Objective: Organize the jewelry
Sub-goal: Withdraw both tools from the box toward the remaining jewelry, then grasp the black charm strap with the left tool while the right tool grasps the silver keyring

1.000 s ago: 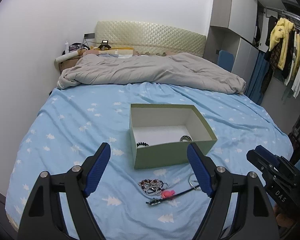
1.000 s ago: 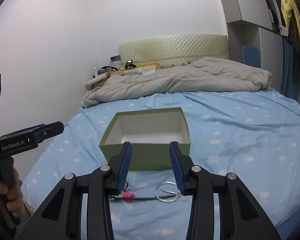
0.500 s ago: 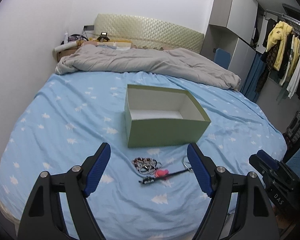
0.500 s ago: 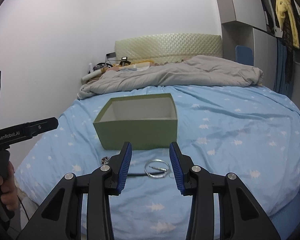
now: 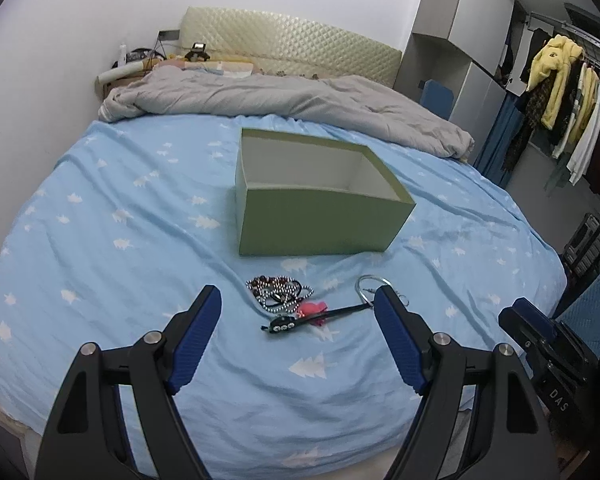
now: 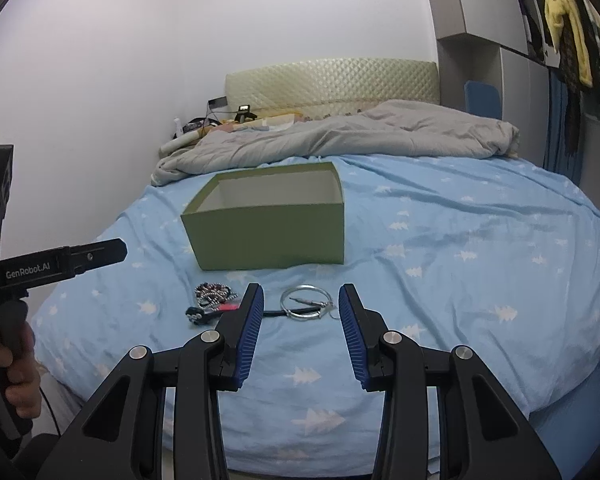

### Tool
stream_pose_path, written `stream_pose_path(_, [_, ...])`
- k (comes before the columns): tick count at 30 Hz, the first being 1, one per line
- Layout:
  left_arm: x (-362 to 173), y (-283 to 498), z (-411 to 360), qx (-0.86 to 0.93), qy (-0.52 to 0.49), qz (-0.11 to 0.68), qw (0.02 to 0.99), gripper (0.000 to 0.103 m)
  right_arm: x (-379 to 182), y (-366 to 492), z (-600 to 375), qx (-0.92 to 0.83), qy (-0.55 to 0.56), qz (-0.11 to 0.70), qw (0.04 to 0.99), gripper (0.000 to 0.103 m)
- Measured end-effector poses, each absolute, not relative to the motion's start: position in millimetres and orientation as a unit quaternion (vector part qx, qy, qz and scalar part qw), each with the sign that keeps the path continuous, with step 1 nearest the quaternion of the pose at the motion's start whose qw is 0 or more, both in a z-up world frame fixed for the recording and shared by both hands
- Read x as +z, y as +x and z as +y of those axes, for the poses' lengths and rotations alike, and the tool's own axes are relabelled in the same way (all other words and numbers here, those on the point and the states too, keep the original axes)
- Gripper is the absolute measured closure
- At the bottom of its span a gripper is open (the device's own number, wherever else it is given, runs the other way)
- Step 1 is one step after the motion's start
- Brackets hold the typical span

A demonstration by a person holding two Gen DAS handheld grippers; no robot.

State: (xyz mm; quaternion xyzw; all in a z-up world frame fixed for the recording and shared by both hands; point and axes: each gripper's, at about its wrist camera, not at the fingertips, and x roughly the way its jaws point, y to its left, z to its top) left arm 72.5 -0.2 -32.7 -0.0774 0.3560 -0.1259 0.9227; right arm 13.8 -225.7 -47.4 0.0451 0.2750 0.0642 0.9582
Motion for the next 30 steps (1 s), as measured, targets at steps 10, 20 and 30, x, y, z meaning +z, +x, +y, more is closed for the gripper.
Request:
stream_pose_path(10, [-83, 109, -9, -0.12, -0.091, 0.4, 0.904, 0.028, -98, 51, -243, 0.068, 0.05, 0.337, 0.938, 0.065])
stream_pose_path(20, [-126, 132, 2, -0.126, -0.114, 0.449, 0.877, 0.037, -130, 102, -239, 0.069, 0.055, 0.371, 0.924, 0.061])
stream_pose_path(30, [-142, 137, -2, -0.146, -0.122, 0.467, 0.863, 0.051, -134, 145, -222, 0.119, 0.009, 0.377, 0.918, 0.073])
